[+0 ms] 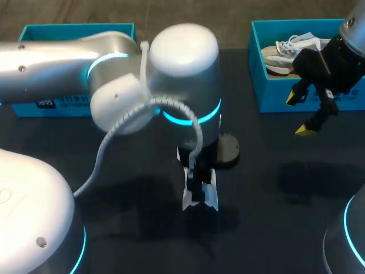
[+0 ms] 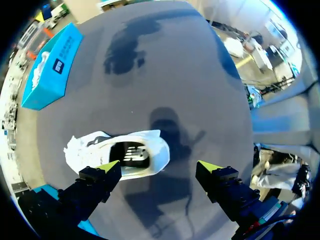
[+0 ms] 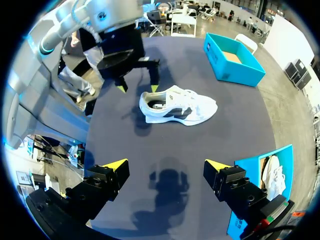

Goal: Take the shoe out of the shoebox, open the shoe tongue, remove and reinsert the insole, then place the shoe into the shoebox

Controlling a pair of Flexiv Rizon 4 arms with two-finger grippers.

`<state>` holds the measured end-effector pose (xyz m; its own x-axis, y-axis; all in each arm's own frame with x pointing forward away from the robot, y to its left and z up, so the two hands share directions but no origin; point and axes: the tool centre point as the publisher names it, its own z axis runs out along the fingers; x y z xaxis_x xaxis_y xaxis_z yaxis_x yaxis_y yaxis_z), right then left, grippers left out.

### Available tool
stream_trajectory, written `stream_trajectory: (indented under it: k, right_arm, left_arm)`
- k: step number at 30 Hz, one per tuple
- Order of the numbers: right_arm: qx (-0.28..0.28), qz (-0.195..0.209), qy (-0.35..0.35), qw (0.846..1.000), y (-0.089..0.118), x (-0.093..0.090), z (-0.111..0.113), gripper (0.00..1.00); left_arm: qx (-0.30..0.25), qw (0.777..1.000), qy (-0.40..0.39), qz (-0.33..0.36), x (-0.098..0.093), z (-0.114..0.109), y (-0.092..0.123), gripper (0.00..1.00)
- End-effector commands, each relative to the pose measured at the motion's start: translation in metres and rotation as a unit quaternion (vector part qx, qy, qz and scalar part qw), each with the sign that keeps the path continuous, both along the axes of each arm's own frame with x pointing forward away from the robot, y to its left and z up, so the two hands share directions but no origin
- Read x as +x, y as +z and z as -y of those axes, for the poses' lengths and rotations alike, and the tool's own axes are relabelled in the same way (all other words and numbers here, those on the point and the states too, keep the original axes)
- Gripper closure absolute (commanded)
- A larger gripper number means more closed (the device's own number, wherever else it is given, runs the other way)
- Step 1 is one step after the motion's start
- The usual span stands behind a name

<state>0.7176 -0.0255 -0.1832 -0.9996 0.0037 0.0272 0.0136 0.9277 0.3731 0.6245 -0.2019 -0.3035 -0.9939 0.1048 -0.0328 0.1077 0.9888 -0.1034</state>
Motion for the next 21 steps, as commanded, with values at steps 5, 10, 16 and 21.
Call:
stream_trajectory:
  k: [5, 10, 16, 21]
  right_arm:
    - [-0.002, 0.000, 0.000, 1.000, -0.001, 0.001, -0.001, 0.00]
    - [-0.002, 0.000, 0.000, 1.000, -0.001, 0.001, -0.001, 0.00]
    - [-0.002, 0.000, 0.000, 1.000, -0.001, 0.001, -0.001, 0.00]
    - [-0.002, 0.000, 0.000, 1.000, -0.001, 0.001, -0.001, 0.00]
  left_arm:
    - [0.003, 1.000, -0.004, 0.016, -0.009, 0.000, -0.024, 0.00]
    - [0.008, 1.000, -0.003, 0.019, 0.001, 0.003, -0.031, 0.00]
    - [0.035, 0.999, -0.006, 0.019, 0.013, 0.005, -0.047, 0.00]
    - [0.048, 0.999, -0.006, 0.011, 0.017, 0.009, -0.065, 0.00]
